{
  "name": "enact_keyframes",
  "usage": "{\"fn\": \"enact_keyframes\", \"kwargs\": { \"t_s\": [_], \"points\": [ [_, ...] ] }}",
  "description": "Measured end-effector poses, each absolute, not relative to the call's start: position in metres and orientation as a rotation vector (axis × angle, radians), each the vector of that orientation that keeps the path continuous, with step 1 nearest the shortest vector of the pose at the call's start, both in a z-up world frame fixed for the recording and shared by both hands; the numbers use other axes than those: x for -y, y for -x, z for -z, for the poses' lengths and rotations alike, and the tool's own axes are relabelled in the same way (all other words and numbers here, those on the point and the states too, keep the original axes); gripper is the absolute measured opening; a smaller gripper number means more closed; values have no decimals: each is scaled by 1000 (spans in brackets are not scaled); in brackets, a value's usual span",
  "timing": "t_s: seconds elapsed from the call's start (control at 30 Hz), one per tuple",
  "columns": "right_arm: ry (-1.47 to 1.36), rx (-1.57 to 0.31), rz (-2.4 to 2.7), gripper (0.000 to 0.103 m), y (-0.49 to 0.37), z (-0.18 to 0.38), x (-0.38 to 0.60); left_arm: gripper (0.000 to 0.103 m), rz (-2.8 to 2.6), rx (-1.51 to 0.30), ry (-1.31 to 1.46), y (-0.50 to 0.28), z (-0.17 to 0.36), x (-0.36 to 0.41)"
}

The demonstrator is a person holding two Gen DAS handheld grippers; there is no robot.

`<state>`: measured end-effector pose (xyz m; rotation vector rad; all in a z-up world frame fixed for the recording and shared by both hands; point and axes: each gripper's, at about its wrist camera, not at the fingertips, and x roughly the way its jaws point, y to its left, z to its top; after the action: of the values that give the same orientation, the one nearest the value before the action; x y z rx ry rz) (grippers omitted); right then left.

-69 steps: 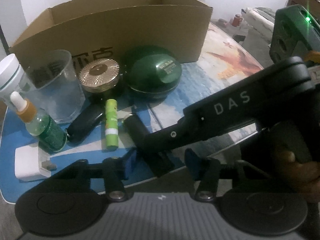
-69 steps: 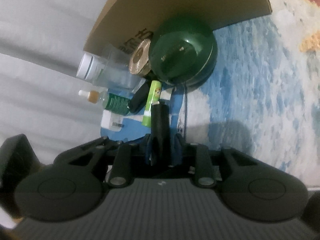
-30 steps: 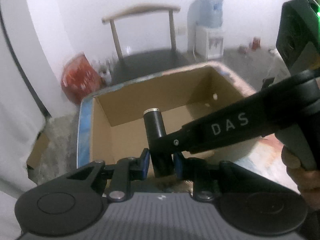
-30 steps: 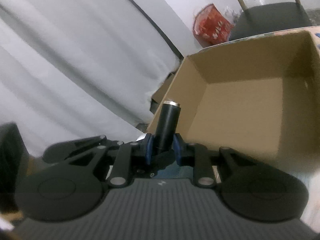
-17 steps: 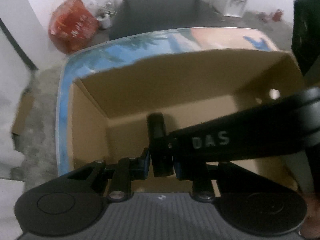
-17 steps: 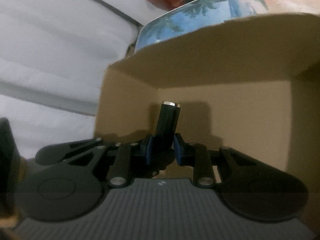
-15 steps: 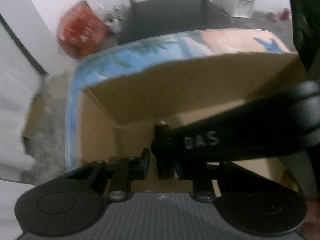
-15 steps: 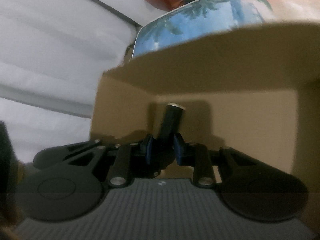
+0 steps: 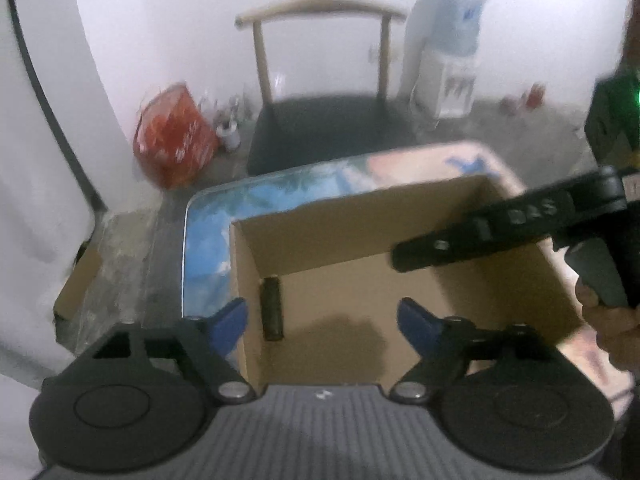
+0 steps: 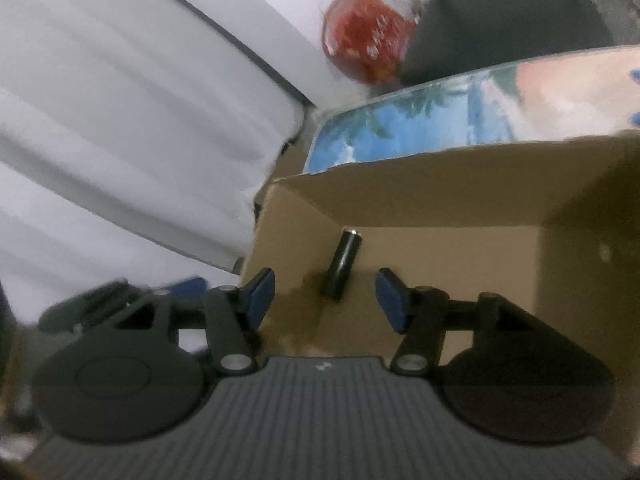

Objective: Organize rigid objects
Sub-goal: 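Carry the black cylinder into the cardboard box and open the right gripper, then move the right gripper back and grasp the green-yellow stick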

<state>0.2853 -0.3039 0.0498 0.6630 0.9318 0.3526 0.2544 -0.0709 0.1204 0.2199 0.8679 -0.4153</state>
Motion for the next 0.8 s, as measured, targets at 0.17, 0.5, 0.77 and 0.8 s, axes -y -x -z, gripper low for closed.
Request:
{"fn": "enact_keyframes", "kwargs": {
  "t_s": [0.17, 0.5, 0.77, 0.8],
  "points": [
    [-635, -828, -402, 65, -201, -82, 319, 90, 456, -778, -165, -180, -135, 54],
    [-567, -722, -421, 71, -49, -46, 316, 91, 417, -853, -122, -74, -51, 57],
    [-584, -911, -437, 59, -46, 39, 272, 68, 452, -939, -104, -60, 11, 77],
    [-591, -920, -433, 58, -51, 42, 266, 65, 449, -934, -118, -60, 15, 81]
  ]
}}
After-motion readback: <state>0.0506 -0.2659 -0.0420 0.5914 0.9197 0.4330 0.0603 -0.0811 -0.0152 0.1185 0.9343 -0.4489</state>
